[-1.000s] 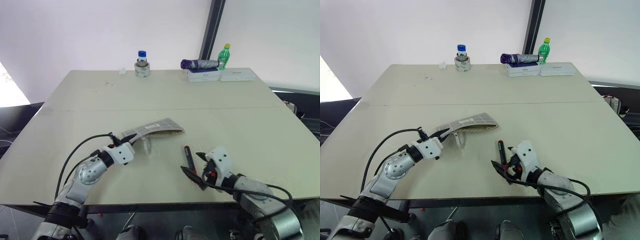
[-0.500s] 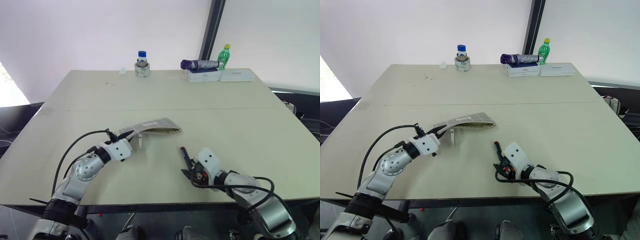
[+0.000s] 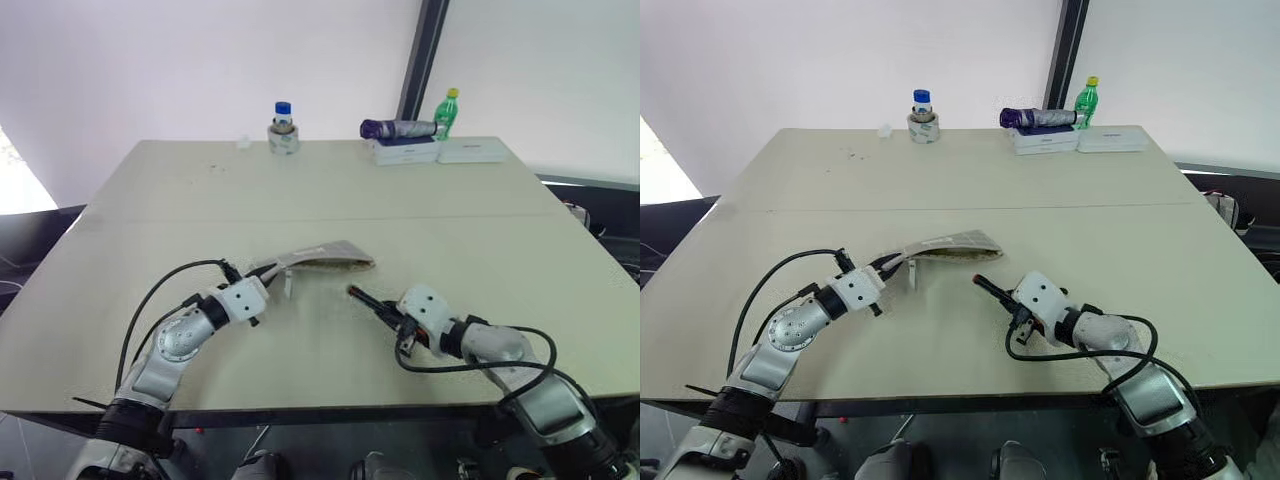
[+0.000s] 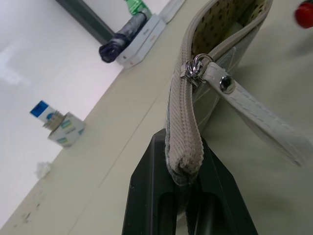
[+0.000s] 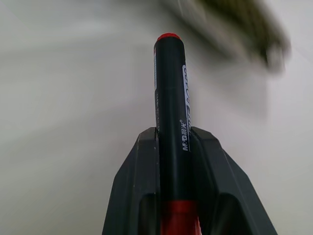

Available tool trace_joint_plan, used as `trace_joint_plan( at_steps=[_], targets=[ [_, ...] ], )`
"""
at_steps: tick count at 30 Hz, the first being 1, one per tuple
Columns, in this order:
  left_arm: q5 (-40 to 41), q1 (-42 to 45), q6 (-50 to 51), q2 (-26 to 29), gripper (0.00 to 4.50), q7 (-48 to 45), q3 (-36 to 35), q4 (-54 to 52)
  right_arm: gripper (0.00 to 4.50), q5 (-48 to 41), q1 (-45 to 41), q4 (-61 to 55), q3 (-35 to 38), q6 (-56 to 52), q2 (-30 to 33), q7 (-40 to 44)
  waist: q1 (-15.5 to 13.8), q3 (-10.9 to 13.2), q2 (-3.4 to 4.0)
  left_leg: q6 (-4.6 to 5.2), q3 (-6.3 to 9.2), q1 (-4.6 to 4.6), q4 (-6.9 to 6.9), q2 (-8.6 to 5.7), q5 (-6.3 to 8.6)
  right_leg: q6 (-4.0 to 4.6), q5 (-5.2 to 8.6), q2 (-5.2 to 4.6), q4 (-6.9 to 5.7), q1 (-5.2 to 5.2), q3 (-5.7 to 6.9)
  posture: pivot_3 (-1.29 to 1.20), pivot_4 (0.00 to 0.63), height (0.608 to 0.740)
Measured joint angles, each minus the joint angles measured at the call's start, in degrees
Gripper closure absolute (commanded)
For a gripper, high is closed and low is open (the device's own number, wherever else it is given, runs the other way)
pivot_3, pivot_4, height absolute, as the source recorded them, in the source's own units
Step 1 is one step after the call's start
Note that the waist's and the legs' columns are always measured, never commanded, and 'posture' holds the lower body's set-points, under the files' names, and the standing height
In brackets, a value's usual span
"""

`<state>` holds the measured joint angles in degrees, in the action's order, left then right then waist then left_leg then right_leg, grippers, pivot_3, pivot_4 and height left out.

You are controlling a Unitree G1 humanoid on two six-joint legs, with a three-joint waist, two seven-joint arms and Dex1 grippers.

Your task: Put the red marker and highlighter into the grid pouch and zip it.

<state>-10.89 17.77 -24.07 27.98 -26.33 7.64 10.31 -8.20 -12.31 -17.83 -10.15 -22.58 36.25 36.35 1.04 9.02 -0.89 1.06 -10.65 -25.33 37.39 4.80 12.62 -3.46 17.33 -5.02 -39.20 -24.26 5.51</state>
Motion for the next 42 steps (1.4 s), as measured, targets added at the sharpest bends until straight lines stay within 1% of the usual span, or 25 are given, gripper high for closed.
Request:
trace_joint_plan(
  at_steps=[4,8,11,16,19,23,25,28,30,31,32,33,34,35,38,42],
  targets=[
    [0.4,0.0,0.0,-0.2,4.50,-0.9,0.1,0.0,4.17,0.7,-4.2,1.1,0.2,2.0,-0.6,0.3,-0.4,0.0,0.00,0.01,-0.01,-0.01,0.02,-0.02,0.01,0.00,0.00,-0.04,0.00,0.02,0.00,0.00,0.150,0.740],
    [0.4,0.0,0.0,-0.6,4.50,-1.2,0.3,0.0,4.17,1.8,-4.6,4.5,0.0,3.9,-0.4,1.8,-0.5,0.0,0.00,0.04,-0.03,-0.02,0.06,-0.04,0.02,0.01,0.00,-0.08,0.01,0.03,0.00,0.00,0.150,0.740],
    [0.4,0.0,0.1,-1.1,4.50,-1.2,0.6,0.0,4.17,2.0,-4.7,4.9,-0.1,4.6,-0.4,2.8,-0.3,0.0,0.00,0.03,-0.02,-0.02,0.03,-0.02,0.02,0.00,0.00,-0.05,0.01,0.02,0.00,0.00,0.150,0.740],
    [0.3,0.1,-1.1,-0.9,4.50,-2.1,1.0,-0.5,4.17,6.9,-8.0,9.6,-1.8,9.0,-0.3,3.5,-0.2,0.0,0.00,0.03,-0.05,-0.01,0.03,-0.02,0.02,0.00,0.00,-0.05,0.01,0.01,0.00,0.00,0.150,0.740],
    [0.3,0.1,-3.3,-0.4,4.50,-4.1,2.8,-2.5,4.17,11.6,-11.9,12.6,-4.8,14.6,0.2,4.7,-0.1,0.0,0.03,0.01,-0.07,-0.01,0.01,-0.01,0.01,0.01,0.00,-0.05,0.00,-0.02,-0.01,0.00,0.150,0.740],
    [0.3,0.6,-4.0,-0.5,4.50,-5.2,3.2,-2.7,4.17,16.7,-16.8,16.9,-8.0,23.1,1.0,7.2,-0.3,0.0,0.03,-0.09,-0.10,-0.02,0.03,-0.02,-0.06,0.00,0.00,-0.05,0.01,-0.01,0.00,0.00,0.150,0.740],
    [0.4,1.0,-3.9,-0.9,4.50,-5.6,3.3,-2.7,4.17,18.2,-18.4,19.1,-9.1,26.5,0.7,7.7,-0.3,0.0,0.03,-0.32,-0.12,-0.02,0.04,-0.02,-0.19,0.00,0.00,-0.05,0.00,-0.01,0.00,0.00,0.150,0.740],
    [1.0,1.2,-3.5,-1.6,4.50,-6.2,3.6,-2.6,4.17,19.7,-20.3,22.7,-10.0,30.9,-1.1,7.8,-0.2,0.0,0.03,-0.36,-0.14,-0.02,0.04,-0.02,-0.21,0.00,0.00,-0.04,0.00,-0.01,0.00,0.00,0.150,0.740],
    [1.5,1.2,-2.6,-2.0,4.50,-6.2,3.5,-2.6,4.17,19.9,-21.2,24.6,-10.0,31.9,-1.8,8.2,-0.2,0.0,0.03,-0.36,-0.14,-0.02,0.04,-0.01,-0.22,0.00,0.00,-0.03,-0.01,-0.02,0.00,0.00,0.150,0.740],
    [1.6,1.2,-2.3,-2.2,4.50,-6.2,3.5,-2.6,3.16,19.3,-21.4,25.0,-9.7,31.8,-2.2,9.1,-0.2,0.0,0.03,-0.36,-0.14,-0.02,0.04,-0.01,-0.22,0.00,0.00,-0.03,-0.01,-0.01,0.00,0.00,0.150,0.740],
    [1.7,1.2,-2.0,-2.2,4.50,-6.3,3.5,-2.6,2.84,17.9,-21.4,25.0,-9.4,31.7,-2.4,10.3,-0.3,0.0,0.03,-0.36,-0.14,-0.02,0.04,-0.01,-0.22,0.00,0.00,-0.04,-0.01,-0.01,0.00,0.00,0.150,0.740],
    [1.8,1.2,-1.5,-2.3,4.50,-6.3,3.4,-2.6,2.27,16.3,-21.4,24.9,-9.2,31.7,-2.8,11.5,-0.3,0.0,0.03,-0.36,-0.14,-0.02,0.05,-0.01,-0.22,0.00,0.00,-0.04,-0.01,-0.01,-0.01,0.00,0.150,0.740],
    [2.0,1.2,-1.3,-2.3,4.50,-6.3,3.4,-2.6,1.87,15.1,-21.4,24.9,-8.8,31.7,-3.1,12.1,-0.2,0.0,0.03,-0.36,-0.14,-0.02,0.04,-0.01,-0.22,0.00,0.00,-0.04,-0.01,-0.01,0.00,0.00,0.150,0.740],
    [2.2,1.2,-1.1,-2.3,4.50,-6.3,3.3,-2.7,1.30,13.9,-21.4,24.8,-8.3,31.8,-3.4,12.4,-0.2,0.0,0.03,-0.36,-0.13,-0.02,0.04,-0.01,-0.22,0.00,0.00,-0.04,-0.01,-0.01,-0.01,0.00,0.150,0.740],
    [2.5,1.1,-0.9,-2.3,4.50,-5.9,2.7,-2.7,1.30,10.3,-21.0,23.4,-5.8,31.9,-3.2,13.9,-0.3,0.0,0.04,-0.36,-0.12,-0.02,0.04,-0.01,-0.22,0.00,0.00,-0.05,-0.01,-0.01,-0.01,0.00,0.150,0.740],
    [2.5,1.1,0.0,-2.2,4.50,-4.9,2.1,-2.7,1.30,3.6,-18.2,17.7,-1.6,30.9,-1.6,16.9,-0.3,0.0,0.04,-0.34,-0.08,-0.02,0.04,-0.01,-0.21,0.00,0.00,-0.06,-0.01,0.01,0.00,0.00,0.150,0.740]
  ],
)
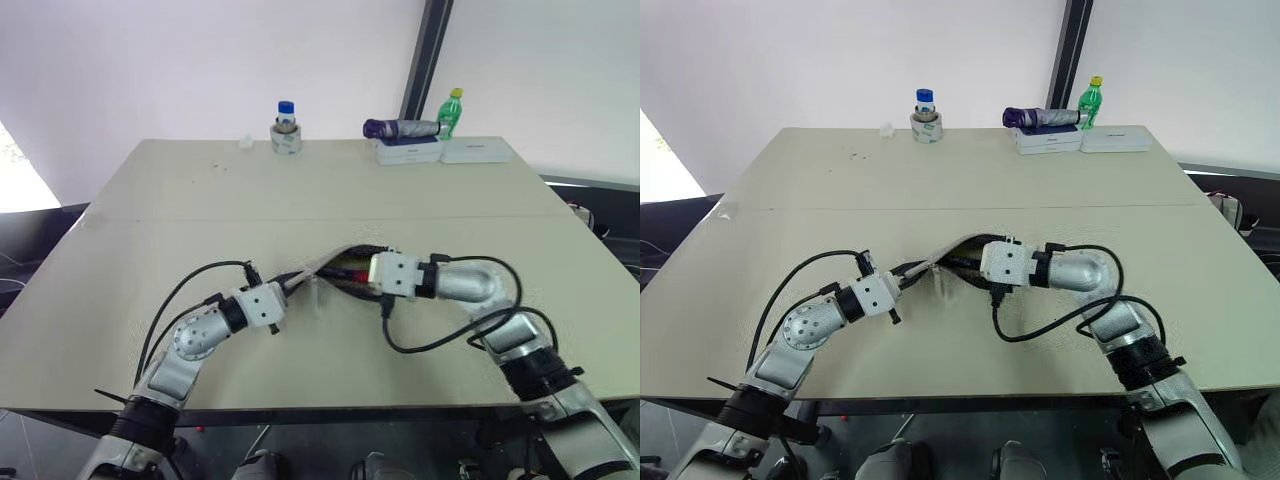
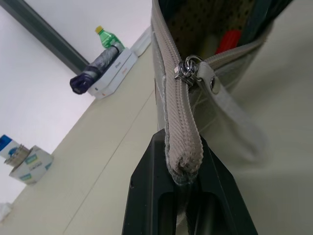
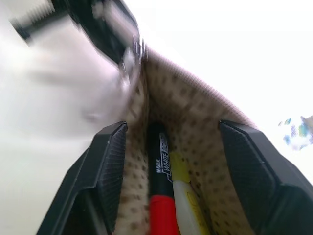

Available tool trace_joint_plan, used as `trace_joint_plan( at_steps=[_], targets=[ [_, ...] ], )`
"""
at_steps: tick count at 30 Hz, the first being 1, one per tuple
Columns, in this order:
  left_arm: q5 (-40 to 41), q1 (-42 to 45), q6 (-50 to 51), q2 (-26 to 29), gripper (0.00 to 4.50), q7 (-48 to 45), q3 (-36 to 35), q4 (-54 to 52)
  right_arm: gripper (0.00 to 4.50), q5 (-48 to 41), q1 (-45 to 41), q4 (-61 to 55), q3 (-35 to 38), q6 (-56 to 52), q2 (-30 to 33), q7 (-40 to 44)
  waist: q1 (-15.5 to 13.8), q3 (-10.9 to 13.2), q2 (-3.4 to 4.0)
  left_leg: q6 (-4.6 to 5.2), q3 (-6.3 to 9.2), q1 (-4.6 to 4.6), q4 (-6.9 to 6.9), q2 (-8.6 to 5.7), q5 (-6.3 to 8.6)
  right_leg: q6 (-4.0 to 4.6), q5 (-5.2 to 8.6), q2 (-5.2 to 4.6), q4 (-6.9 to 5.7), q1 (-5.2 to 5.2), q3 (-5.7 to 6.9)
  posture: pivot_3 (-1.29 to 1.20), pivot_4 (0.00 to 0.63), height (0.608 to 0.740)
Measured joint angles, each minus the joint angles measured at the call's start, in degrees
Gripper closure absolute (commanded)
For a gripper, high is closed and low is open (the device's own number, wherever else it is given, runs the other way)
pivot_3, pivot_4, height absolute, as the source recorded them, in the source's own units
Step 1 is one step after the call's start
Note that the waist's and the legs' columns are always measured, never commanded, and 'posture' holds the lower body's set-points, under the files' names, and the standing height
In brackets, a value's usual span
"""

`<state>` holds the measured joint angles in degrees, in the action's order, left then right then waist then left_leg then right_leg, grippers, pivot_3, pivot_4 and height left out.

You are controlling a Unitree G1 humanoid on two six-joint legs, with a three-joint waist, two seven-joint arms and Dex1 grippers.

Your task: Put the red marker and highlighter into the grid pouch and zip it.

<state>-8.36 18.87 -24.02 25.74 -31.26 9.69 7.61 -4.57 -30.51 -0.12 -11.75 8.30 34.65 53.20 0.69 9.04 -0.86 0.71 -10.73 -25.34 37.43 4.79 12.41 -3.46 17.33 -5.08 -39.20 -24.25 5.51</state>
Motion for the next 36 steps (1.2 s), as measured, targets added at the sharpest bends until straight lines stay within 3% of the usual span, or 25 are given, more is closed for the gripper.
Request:
trace_joint_plan(
  at_steps=[7,12,15,21,27,30,34,35,36],
  targets=[
    [-1.7,0.1,0.0,0.7,4.50,2.6,-0.3,0.4,1.30,-18.8,6.9,-11.9,9.3,-19.4,0.5,0.1,0.0,0.0,0.00,0.35,0.08,0.01,-0.03,0.02,0.21,0.02,-0.01,-0.01,0.00,0.01,0.00,0.00,0.150,0.740],
    [-3.3,2.3,-0.2,0.5,4.50,3.3,0.5,1.4,1.30,-22.0,19.0,-15.3,4.4,-31.1,1.0,1.2,-0.1,0.0,-0.04,0.43,0.10,0.00,0.02,-0.04,0.26,0.03,0.00,-0.08,0.02,0.07,0.05,0.00,0.150,0.740],
    [-4.1,3.3,-0.6,0.4,4.50,3.1,1.6,1.4,1.30,-20.9,20.4,-12.7,1.8,-32.2,-3.5,-1.0,0.4,0.0,-0.01,0.41,0.09,0.02,0.04,0.01,0.25,0.07,-0.04,-0.02,0.01,0.04,0.04,0.00,0.150,0.740],
    [-4.8,3.5,-0.7,0.7,4.50,2.7,2.6,1.2,1.30,-17.5,12.2,-2.5,1.1,-32.9,-20.1,-14.1,0.1,0.0,0.00,0.27,0.09,0.00,-0.01,0.07,0.16,0.09,-0.05,0.09,-0.06,-0.02,0.05,0.00,0.150,0.740],
    [-4.9,2.8,-0.5,1.2,4.50,2.8,2.6,1.1,1.30,-16.6,9.7,0.2,1.3,-32.9,-25.9,-17.5,0.0,0.0,-0.01,0.04,0.04,-0.06,0.00,0.00,0.02,0.08,-0.05,0.01,0.02,-0.02,0.03,0.00,0.150,0.740],
    [-5.1,2.8,-0.3,1.0,4.50,3.0,2.6,1.0,2.14,-16.9,9.6,0.4,1.3,-33.1,-26.7,-17.0,0.1,0.0,-0.01,0.07,0.06,-0.05,-0.01,0.00,0.05,0.09,-0.05,0.02,0.01,-0.02,0.03,0.00,0.150,0.740],
    [-5.6,2.8,-0.2,0.7,4.50,3.2,2.6,1.0,4.18,-16.9,8.0,1.7,1.5,-33.1,-27.0,-16.3,0.2,0.0,0.00,0.32,0.06,-0.04,-0.01,0.02,0.19,0.09,-0.05,0.03,0.00,-0.03,0.04,0.00,0.150,0.740],
    [-5.6,2.8,-0.1,0.6,4.50,3.3,2.6,1.0,4.49,-16.9,7.6,1.7,1.7,-33.1,-27.0,-16.4,0.2,0.0,0.00,0.32,0.06,-0.04,-0.01,0.02,0.19,0.09,-0.05,0.03,0.00,-0.03,0.03,0.00,0.150,0.740],
    [-5.6,2.8,-0.1,0.6,4.50,3.3,2.6,0.9,4.49,-16.9,7.4,1.8,1.8,-33.1,-27.1,-16.4,0.2,0.0,0.00,0.32,0.06,-0.04,-0.01,0.02,0.19,0.09,-0.05,0.03,0.00,-0.03,0.03,0.00,0.150,0.740]
  ],
)
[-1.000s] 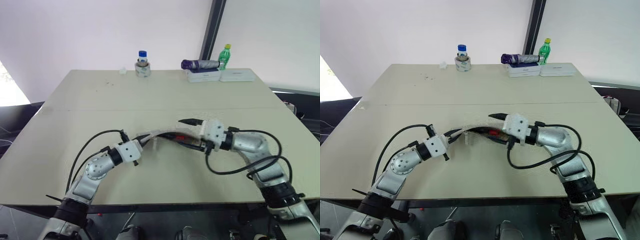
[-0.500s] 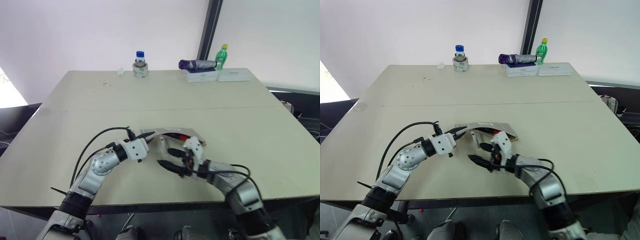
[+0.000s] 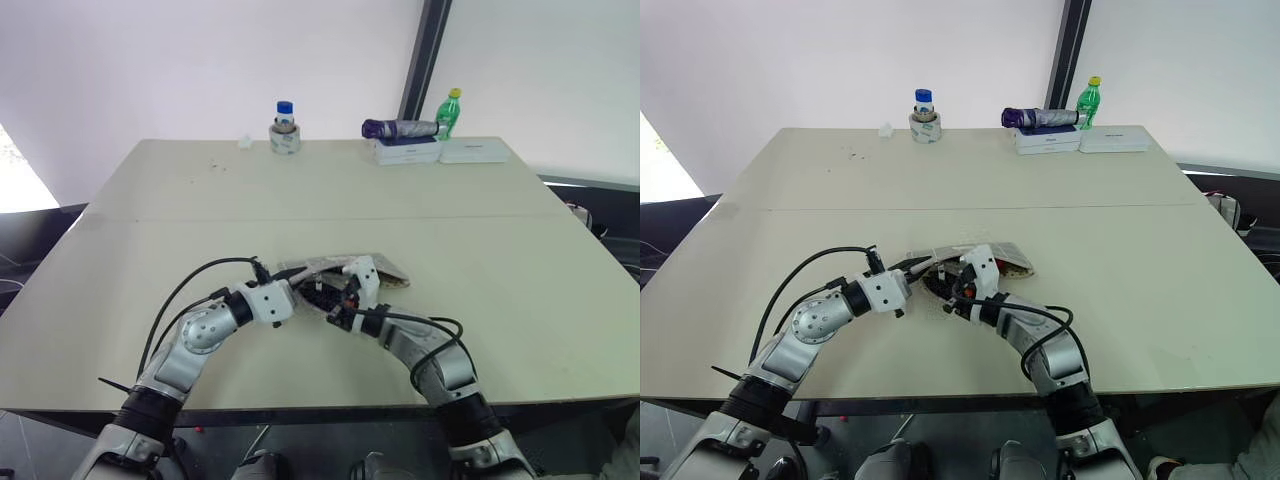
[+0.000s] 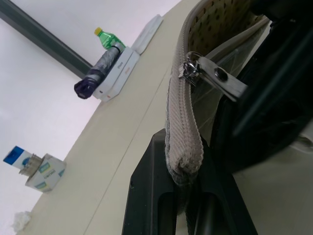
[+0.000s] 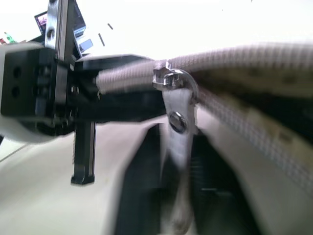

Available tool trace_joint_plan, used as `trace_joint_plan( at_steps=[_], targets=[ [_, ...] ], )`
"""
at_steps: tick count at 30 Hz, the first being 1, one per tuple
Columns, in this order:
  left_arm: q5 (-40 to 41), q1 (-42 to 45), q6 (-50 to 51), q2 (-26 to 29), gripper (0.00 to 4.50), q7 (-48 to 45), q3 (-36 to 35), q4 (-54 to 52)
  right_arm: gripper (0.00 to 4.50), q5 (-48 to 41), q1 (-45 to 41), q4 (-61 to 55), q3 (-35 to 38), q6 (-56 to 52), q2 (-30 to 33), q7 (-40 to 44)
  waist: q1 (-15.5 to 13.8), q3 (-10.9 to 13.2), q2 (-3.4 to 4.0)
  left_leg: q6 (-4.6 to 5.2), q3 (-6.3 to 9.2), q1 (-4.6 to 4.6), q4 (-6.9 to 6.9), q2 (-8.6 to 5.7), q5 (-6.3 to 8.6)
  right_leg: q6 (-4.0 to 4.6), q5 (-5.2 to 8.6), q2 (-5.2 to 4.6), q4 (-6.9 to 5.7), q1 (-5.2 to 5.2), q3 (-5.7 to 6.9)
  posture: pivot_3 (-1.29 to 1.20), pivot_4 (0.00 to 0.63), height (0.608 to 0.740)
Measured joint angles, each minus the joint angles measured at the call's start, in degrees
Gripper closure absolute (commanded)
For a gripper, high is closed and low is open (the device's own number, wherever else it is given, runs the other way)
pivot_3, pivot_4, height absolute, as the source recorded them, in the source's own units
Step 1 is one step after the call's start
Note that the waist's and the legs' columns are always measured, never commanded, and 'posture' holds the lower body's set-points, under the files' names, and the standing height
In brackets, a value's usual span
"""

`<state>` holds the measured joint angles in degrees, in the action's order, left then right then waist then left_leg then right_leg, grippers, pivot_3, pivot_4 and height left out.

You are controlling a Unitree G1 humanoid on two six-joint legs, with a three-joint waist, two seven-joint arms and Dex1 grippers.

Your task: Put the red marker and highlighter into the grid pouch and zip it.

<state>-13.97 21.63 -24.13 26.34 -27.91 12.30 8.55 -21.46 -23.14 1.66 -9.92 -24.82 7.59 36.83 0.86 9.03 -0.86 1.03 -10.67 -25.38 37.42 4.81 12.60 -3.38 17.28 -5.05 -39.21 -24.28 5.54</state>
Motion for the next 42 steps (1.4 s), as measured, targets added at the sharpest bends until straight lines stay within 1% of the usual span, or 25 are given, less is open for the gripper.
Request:
trace_joint_plan(
  at_steps=[4,7,8,11,16,19,21,23,25,26,30,31,32,33,36,40,42],
  targets=[
    [-0.1,0.0,0.0,0.0,4.50,0.2,0.0,0.0,4.49,0.0,0.0,0.3,0.8,0.0,0.8,0.4,0.0,0.0,0.00,0.00,0.00,0.00,0.01,0.00,0.00,0.00,0.00,0.00,0.00,0.00,0.00,0.00,0.150,0.740],
    [-0.1,-0.4,0.0,0.3,4.50,0.2,0.0,0.0,4.49,0.0,0.2,0.2,1.5,0.0,4.4,1.8,-0.1,0.0,0.00,0.01,-0.01,0.00,0.01,-0.01,0.01,0.00,0.00,-0.02,0.00,0.01,0.00,0.00,0.150,0.740],
    [-0.1,-0.6,-0.1,0.5,4.50,0.2,0.0,0.0,4.49,0.1,0.5,0.2,1.9,-0.1,6.1,2.6,-0.1,0.0,0.00,0.01,0.00,0.00,0.00,-0.02,0.01,0.00,0.00,-0.03,0.00,0.01,0.00,0.00,0.150,0.740],
    [-0.2,-1.3,-0.7,2.1,4.50,0.3,-0.1,0.3,4.49,0.6,3.5,0.3,4.2,0.1,15.9,6.5,-0.3,0.0,0.00,0.06,-0.01,0.00,0.00,-0.04,0.04,0.01,0.00,-0.08,0.02,0.01,0.00,0.00,0.150,0.740],
    [0.0,-1.5,-2.0,3.0,4.50,0.5,-0.3,0.9,4.49,2.8,4.4,6.8,9.0,2.8,25.1,8.6,0.1,0.0,0.01,0.04,-0.01,0.06,-0.06,-0.01,0.02,0.00,0.00,-0.02,0.01,0.00,0.00,0.00,0.150,0.740],
    [-0.1,-1.3,-3.3,2.6,4.50,0.4,0.5,2.0,4.49,3.2,2.7,10.4,9.8,6.3,27.4,9.9,0.3,0.0,0.01,0.04,-0.05,0.07,-0.06,-0.01,0.02,0.00,0.00,-0.01,0.02,-0.01,-0.02,0.00,0.150,0.740],
    [0.4,-0.9,-3.9,2.4,4.50,0.2,0.5,2.8,4.49,3.2,2.0,11.6,9.8,8.0,27.6,10.4,0.1,0.0,0.01,0.02,-0.04,0.07,-0.07,0.00,0.01,0.00,0.00,0.01,0.02,-0.01,-0.01,0.00,0.150,0.740],
    [3.7,-0.4,-1.8,1.6,4.50,-2.0,0.4,3.2,4.49,2.7,2.0,12.1,9.9,8.1,27.5,10.5,0.0,0.0,0.01,0.02,-0.06,0.06,-0.06,0.00,0.01,0.00,0.00,-0.01,0.01,-0.01,-0.01,0.00,0.150,0.740],
    [7.6,-0.4,1.1,1.0,3.69,-4.6,0.2,3.3,3.91,1.4,2.0,11.9,10.9,7.5,27.2,10.8,-0.1,0.0,0.01,0.00,-0.06,0.05,-0.02,0.00,0.00,-0.01,0.00,-0.02,0.01,0.01,-0.01,0.00,0.150,0.740],
    [9.3,-0.4,2.4,1.2,3.38,-5.6,-0.5,3.8,3.59,0.8,2.1,11.9,11.8,7.1,27.2,11.0,-0.2,0.0,0.00,0.01,-0.05,0.05,-0.01,0.00,0.00,-0.01,0.00,-0.02,0.01,0.02,-0.01,0.00,0.150,0.740],
    [12.5,-0.5,2.4,3.8,1.30,-8.8,-3.3,6.3,1.55,-1.2,2.9,11.1,14.3,7.4,26.5,12.8,0.0,0.0,0.01,0.01,-0.03,0.07,-0.05,0.01,0.01,-0.01,0.00,0.00,0.02,0.02,-0.01,0.00,0.150,0.740],
    [13.2,-0.5,2.5,3.6,0.71,-9.2,-3.8,6.4,0.94,-1.5,2.9,10.6,14.5,7.8,25.9,13.1,0.0,0.0,0.01,0.01,-0.04,0.06,-0.05,0.01,0.01,-0.01,0.00,0.00,0.01,0.02,-0.01,0.00,0.150,0.740],
    [14.4,-0.5,2.8,3.4,0.30,-9.6,-4.3,6.2,0.55,-1.7,2.8,10.1,14.6,8.2,25.5,13.4,0.0,0.0,0.01,0.01,-0.04,0.06,-0.05,0.01,0.01,-0.01,0.00,-0.01,0.01,0.02,-0.01,0.00,0.150,0.740],
    [15.8,-0.7,3.6,3.6,0.00,-10.5,-4.7,5.9,0.03,-1.8,2.8,9.8,14.7,9.1,25.3,13.7,0.0,0.0,0.01,0.01,-0.04,0.06,-0.05,0.01,0.01,-0.01,0.00,-0.01,0.01,0.02,-0.01,0.00,0.150,0.740],
    [19.1,-3.1,5.5,5.5,0.00,-12.7,-7.2,4.0,0.03,-1.9,2.7,9.8,15.2,11.5,25.4,15.1,0.0,0.0,0.01,0.01,-0.04,0.06,-0.05,0.02,0.00,-0.01,0.00,-0.01,0.02,0.01,-0.01,0.00,0.150,0.740],
    [23.3,-7.7,7.7,8.8,0.00,-13.2,-13.9,2.3,0.03,-1.6,2.7,10.4,16.5,15.2,27.4,17.4,0.1,0.0,0.03,0.00,-0.02,0.07,-0.06,0.03,0.00,-0.01,0.00,-0.01,0.01,0.00,-0.01,0.00,0.150,0.740],
    [26.3,-10.3,9.7,10.0,0.00,-13.6,-17.2,-0.6,0.03,-1.5,2.9,10.4,17.4,16.6,27.8,18.8,0.1,0.0,0.03,0.00,-0.02,0.07,-0.05,0.02,0.00,-0.01,0.00,-0.05,0.02,0.03,-0.01,0.00,0.150,0.740]
  ],
)
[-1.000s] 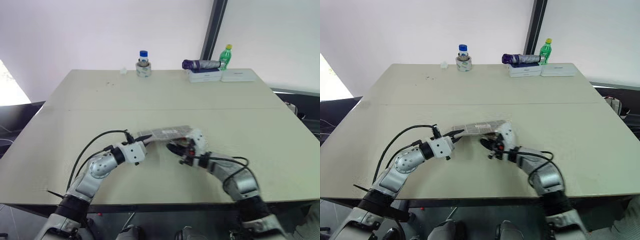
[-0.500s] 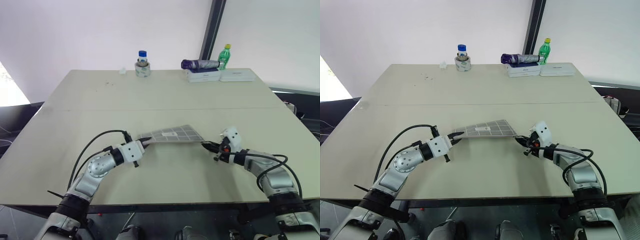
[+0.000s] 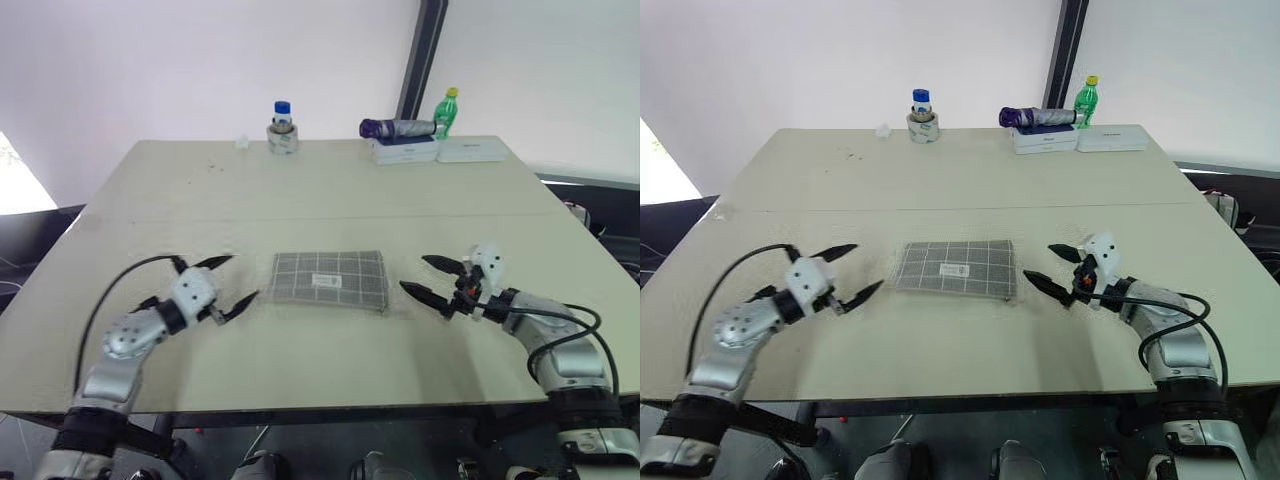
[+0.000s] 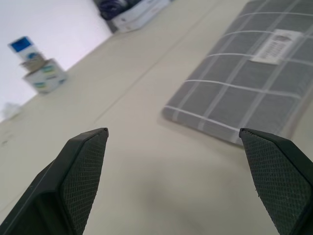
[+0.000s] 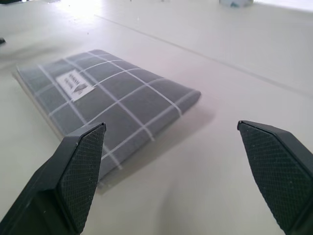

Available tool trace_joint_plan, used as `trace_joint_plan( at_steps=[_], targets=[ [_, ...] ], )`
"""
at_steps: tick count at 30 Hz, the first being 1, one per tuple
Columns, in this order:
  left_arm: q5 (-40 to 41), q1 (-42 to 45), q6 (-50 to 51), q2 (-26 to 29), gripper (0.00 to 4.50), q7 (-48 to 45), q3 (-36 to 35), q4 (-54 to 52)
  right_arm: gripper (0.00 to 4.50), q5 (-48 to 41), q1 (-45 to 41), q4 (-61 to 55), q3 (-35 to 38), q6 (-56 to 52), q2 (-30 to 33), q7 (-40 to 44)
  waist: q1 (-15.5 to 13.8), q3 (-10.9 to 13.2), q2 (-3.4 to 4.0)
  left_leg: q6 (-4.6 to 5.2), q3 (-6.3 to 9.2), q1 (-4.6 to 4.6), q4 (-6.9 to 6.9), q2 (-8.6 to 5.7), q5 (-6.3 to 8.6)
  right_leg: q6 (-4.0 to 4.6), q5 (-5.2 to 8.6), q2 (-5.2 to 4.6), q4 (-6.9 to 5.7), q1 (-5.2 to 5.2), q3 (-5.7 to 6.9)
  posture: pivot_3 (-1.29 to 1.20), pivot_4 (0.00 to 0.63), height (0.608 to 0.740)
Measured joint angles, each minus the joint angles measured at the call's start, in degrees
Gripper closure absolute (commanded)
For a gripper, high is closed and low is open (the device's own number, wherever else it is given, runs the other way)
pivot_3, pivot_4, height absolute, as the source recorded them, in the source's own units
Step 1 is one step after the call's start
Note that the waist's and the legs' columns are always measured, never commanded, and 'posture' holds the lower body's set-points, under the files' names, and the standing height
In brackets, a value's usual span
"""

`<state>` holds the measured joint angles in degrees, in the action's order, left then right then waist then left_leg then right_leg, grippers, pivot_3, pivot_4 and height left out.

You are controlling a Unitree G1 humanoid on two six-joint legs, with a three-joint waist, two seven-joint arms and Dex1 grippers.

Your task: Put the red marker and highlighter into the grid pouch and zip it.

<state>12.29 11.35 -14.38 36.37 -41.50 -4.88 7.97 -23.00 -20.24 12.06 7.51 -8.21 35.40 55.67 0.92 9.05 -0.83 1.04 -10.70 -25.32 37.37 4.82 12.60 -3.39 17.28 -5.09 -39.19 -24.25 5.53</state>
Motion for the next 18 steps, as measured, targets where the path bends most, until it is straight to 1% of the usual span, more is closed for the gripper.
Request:
trace_joint_plan(
  at_steps=[3,8,13,16,18],
  targets=[
    [3.5,-4.0,3.5,1.7,0.00,-0.8,-4.0,-3.2,0.03,-0.2,1.2,0.0,0.7,1.5,0.6,1.8,-0.1,0.0,0.00,0.01,0.01,0.00,-0.01,-0.01,0.01,0.00,0.00,-0.01,0.00,0.01,0.00,0.00,0.150,0.740],
    [5.6,-11.6,6.4,2.5,0.00,-0.8,-9.1,-7.7,0.03,0.3,2.1,1.3,1.9,3.4,2.8,3.8,0.0,0.0,0.01,0.00,0.03,0.01,-0.03,0.00,0.02,0.02,0.01,-0.01,0.01,-0.01,0.00,0.00,0.150,0.740],
    [9.0,-15.3,10.7,3.2,0.00,-0.8,-13.3,-12.9,0.03,-1.1,2.7,0.3,3.1,3.7,2.9,5.9,0.0,0.0,0.01,-0.01,0.05,0.01,-0.05,0.00,0.02,0.03,0.01,-0.07,0.05,0.00,0.00,0.00,0.150,0.740],
    [9.8,-18.0,12.1,3.7,0.00,-1.0,-16.3,-13.3,0.03,-1.7,4.8,-0.4,3.9,3.7,4.2,7.3,0.0,0.0,0.02,0.00,0.04,0.02,-0.08,0.00,0.02,0.03,0.02,-0.13,0.07,-0.01,0.00,0.00,0.150,0.740],
    [10.3,-18.5,13.2,3.7,0.00,-1.0,-17.0,-13.2,0.03,-2.0,5.3,-0.4,4.7,3.7,4.3,7.5,-0.1,0.0,0.02,-0.01,0.04,0.02,-0.07,0.00,0.02,0.03,0.01,-0.13,0.07,-0.01,0.00,0.00,0.150,0.740]
  ],
)
